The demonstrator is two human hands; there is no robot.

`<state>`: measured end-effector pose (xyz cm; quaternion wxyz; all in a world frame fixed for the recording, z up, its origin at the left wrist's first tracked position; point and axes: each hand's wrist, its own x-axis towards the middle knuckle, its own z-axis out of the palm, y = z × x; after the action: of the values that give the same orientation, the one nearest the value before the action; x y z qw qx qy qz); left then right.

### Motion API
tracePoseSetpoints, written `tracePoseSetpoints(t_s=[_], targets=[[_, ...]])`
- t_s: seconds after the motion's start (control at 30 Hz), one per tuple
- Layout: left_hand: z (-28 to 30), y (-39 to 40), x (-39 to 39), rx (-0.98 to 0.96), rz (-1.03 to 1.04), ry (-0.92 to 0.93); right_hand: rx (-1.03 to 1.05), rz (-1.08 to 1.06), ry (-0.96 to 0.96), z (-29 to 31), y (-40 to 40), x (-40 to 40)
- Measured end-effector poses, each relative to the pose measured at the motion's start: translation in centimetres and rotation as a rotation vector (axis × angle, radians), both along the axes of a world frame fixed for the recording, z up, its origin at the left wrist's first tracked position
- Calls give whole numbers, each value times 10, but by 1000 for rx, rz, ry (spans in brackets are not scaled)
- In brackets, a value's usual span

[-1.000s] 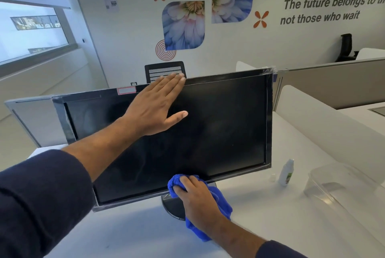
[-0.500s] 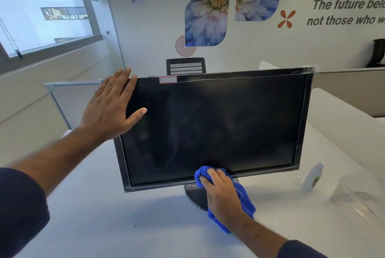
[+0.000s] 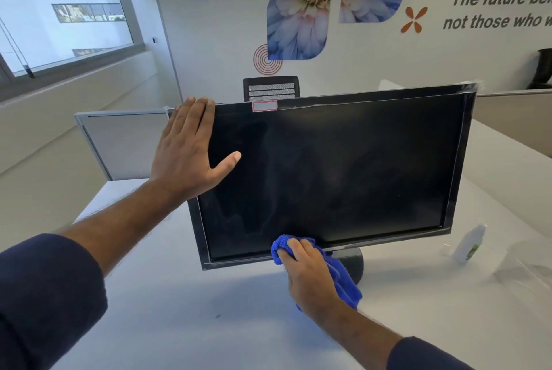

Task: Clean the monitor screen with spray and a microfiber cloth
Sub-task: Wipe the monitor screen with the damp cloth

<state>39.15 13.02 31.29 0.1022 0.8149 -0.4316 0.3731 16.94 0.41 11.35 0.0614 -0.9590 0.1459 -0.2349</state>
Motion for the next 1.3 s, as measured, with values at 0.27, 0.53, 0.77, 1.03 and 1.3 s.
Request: tracePoseSetpoints(t_s=[0.27, 0.53, 0.77, 1.03, 1.3], targets=[[1, 3, 0, -15, -2, -5, -73, 108, 102, 4, 50, 42], [1, 3, -1, -27, -7, 20, -38, 177, 189, 11, 89, 76], [3, 4, -5, -17, -10, 42, 163, 374, 85, 17, 78, 71], [5, -1, -12, -27, -11, 86, 116, 309, 121, 19, 82, 67], [5, 4, -12, -32, -68, 154, 343, 382, 27, 36, 59, 46]])
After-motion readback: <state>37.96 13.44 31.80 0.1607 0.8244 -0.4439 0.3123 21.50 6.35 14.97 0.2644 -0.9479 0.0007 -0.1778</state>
